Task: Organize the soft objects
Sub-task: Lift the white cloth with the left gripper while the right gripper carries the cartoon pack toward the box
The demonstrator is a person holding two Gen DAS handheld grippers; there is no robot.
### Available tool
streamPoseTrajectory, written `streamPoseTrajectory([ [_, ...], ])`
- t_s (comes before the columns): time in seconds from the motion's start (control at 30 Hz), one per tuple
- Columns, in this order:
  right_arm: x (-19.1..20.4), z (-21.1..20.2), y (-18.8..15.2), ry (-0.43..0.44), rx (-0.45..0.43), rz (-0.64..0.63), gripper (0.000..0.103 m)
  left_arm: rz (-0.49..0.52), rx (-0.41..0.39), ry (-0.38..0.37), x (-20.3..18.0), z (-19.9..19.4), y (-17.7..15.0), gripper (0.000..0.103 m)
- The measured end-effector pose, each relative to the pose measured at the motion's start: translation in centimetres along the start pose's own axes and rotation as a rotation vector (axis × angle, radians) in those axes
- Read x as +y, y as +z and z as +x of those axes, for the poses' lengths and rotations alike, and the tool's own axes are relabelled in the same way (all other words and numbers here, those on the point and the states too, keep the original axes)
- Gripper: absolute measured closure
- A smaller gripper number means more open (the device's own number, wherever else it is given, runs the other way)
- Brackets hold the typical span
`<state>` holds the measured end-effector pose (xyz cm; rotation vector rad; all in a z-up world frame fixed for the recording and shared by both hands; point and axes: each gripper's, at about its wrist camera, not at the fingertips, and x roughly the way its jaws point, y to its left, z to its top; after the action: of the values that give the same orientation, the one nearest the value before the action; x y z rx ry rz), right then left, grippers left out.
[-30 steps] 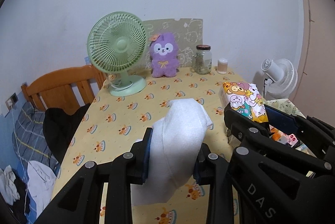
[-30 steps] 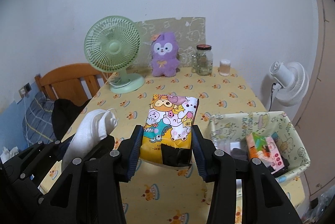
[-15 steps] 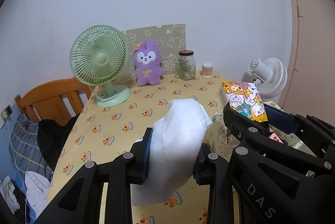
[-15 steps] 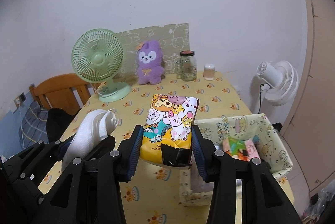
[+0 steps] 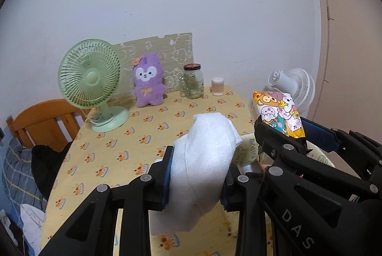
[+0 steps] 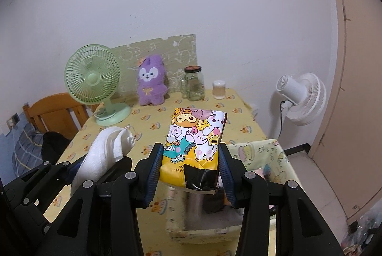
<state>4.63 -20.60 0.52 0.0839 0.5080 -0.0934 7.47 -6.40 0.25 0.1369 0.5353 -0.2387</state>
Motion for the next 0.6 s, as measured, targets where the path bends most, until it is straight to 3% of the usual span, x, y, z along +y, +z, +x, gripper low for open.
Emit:
streamPoseTrajectory([
  [0.6,-5.9,2.3,0.4,-0.069,0.001,0.044,0.054,0.043,0.01,-0.089,-4.8,3.6,1.1,0.071],
])
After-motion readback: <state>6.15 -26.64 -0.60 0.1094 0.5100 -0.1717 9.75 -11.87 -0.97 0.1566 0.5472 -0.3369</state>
